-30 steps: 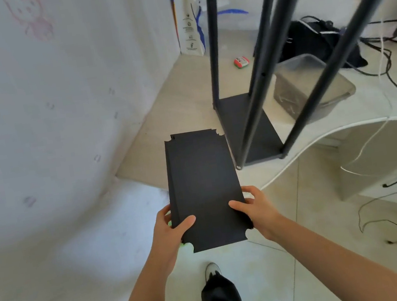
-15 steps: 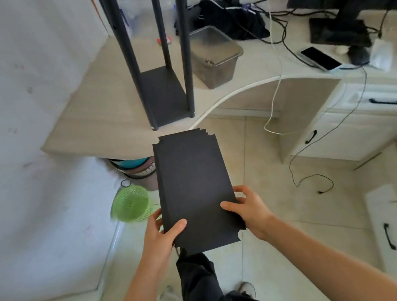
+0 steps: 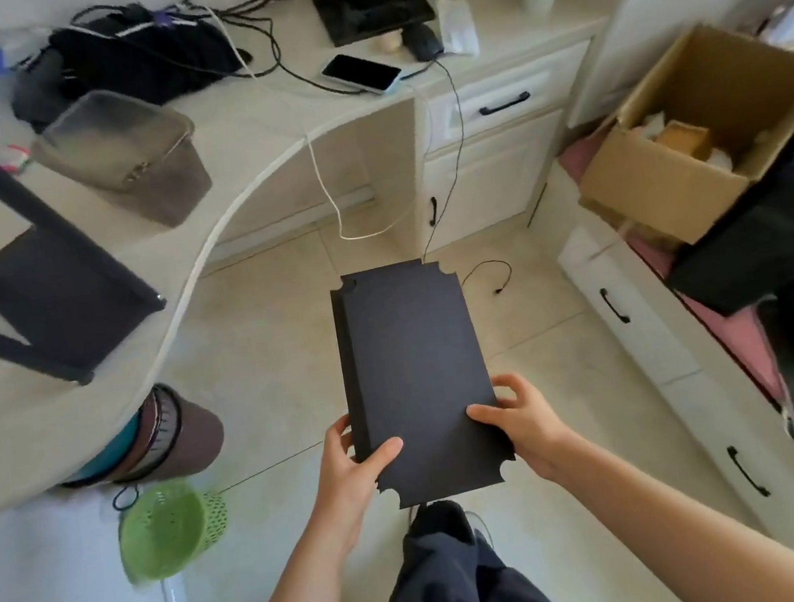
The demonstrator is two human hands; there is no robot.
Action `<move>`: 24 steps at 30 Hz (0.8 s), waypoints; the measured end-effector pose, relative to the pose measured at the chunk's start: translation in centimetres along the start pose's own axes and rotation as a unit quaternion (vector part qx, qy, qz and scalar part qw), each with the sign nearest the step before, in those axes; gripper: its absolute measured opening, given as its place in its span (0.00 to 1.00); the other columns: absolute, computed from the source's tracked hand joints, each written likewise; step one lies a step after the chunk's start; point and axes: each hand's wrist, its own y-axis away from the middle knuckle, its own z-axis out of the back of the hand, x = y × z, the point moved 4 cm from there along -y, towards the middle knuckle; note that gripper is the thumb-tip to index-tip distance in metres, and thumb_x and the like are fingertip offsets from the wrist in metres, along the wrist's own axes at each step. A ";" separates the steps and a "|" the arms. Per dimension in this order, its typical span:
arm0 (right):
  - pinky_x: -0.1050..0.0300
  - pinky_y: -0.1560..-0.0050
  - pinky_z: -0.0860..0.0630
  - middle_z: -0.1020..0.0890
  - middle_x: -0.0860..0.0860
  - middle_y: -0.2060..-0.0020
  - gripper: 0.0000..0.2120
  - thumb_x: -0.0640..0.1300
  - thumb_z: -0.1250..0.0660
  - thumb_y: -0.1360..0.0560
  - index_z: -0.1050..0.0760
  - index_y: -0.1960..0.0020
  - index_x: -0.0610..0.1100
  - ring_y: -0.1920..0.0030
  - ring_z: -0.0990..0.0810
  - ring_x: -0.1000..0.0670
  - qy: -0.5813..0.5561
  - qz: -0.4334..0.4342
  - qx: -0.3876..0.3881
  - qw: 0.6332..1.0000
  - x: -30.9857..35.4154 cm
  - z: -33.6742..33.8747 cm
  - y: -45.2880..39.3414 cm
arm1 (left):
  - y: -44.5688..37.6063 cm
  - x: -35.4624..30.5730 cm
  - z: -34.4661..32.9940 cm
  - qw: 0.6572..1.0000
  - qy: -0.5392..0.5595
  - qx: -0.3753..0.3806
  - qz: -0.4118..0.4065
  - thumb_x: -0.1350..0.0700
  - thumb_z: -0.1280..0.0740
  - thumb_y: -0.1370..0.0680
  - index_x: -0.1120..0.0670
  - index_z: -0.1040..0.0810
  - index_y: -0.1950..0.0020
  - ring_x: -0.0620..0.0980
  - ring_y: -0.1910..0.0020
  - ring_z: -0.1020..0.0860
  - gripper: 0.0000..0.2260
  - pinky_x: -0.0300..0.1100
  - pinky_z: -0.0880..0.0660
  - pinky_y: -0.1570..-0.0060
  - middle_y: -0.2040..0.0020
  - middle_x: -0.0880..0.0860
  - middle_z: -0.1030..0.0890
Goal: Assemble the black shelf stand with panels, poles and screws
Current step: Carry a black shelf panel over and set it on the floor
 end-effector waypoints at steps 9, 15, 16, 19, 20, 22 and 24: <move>0.51 0.62 0.23 0.17 0.45 0.50 0.18 0.36 0.29 0.25 0.31 0.39 0.43 0.54 0.18 0.43 -0.104 -0.028 -0.142 0.984 -2.7 6.5 -1.4 | -7.4 -0.6 -7.4 0.972 -0.183 0.148 0.013 0.55 0.20 0.29 0.46 0.34 0.31 0.51 0.41 0.20 0.32 0.52 0.20 0.40 0.37 0.49 0.23; 0.55 0.65 0.27 0.18 0.49 0.54 0.18 0.36 0.29 0.25 0.32 0.39 0.43 0.58 0.20 0.47 -0.159 -0.053 -0.200 0.965 -5.8 10.4 -3.3 | -10.6 1.6 -12.7 0.942 -0.262 0.210 0.029 0.55 0.22 0.27 0.50 0.37 0.25 0.48 0.40 0.22 0.36 0.51 0.23 0.36 0.34 0.49 0.25; 0.55 0.67 0.28 0.18 0.49 0.54 0.18 0.36 0.29 0.25 0.32 0.39 0.43 0.59 0.20 0.47 -0.164 -0.056 -0.206 0.963 -6.4 11.1 -3.8 | -11.2 2.3 -13.5 0.937 -0.271 0.217 0.033 0.55 0.22 0.27 0.50 0.37 0.25 0.49 0.39 0.23 0.35 0.51 0.24 0.35 0.34 0.49 0.26; 0.57 0.69 0.29 0.19 0.48 0.54 0.18 0.35 0.29 0.25 0.31 0.39 0.42 0.59 0.19 0.47 -0.180 -0.072 -0.226 0.955 -9.0 13.1 -6.2 | -13.6 4.9 -15.9 0.923 -0.301 0.237 0.046 0.55 0.22 0.27 0.51 0.38 0.23 0.50 0.36 0.25 0.37 0.48 0.26 0.34 0.31 0.49 0.28; 0.57 0.69 0.30 0.19 0.47 0.53 0.18 0.35 0.29 0.25 0.31 0.40 0.42 0.59 0.19 0.47 -0.186 -0.077 -0.231 0.952 -10.0 13.8 -7.2 | -14.3 5.8 -16.8 0.918 -0.309 0.244 0.048 0.56 0.23 0.26 0.52 0.39 0.23 0.49 0.37 0.25 0.37 0.45 0.26 0.36 0.31 0.49 0.28; 0.57 0.69 0.30 0.19 0.45 0.51 0.18 0.35 0.28 0.25 0.31 0.40 0.42 0.59 0.19 0.46 -0.196 -0.084 -0.238 0.947 -12.2 15.0 -9.5 | -16.1 7.8 -18.5 0.910 -0.326 0.252 0.045 0.56 0.24 0.25 0.53 0.40 0.22 0.47 0.39 0.27 0.37 0.41 0.28 0.41 0.35 0.47 0.30; 0.57 0.69 0.31 0.19 0.44 0.51 0.18 0.36 0.28 0.25 0.32 0.39 0.42 0.58 0.20 0.44 -0.203 -0.097 -0.245 0.943 -15.0 16.1 -12.3 | -18.5 10.7 -19.8 0.901 -0.343 0.259 0.055 0.57 0.24 0.25 0.53 0.40 0.22 0.46 0.39 0.29 0.37 0.40 0.29 0.42 0.36 0.46 0.32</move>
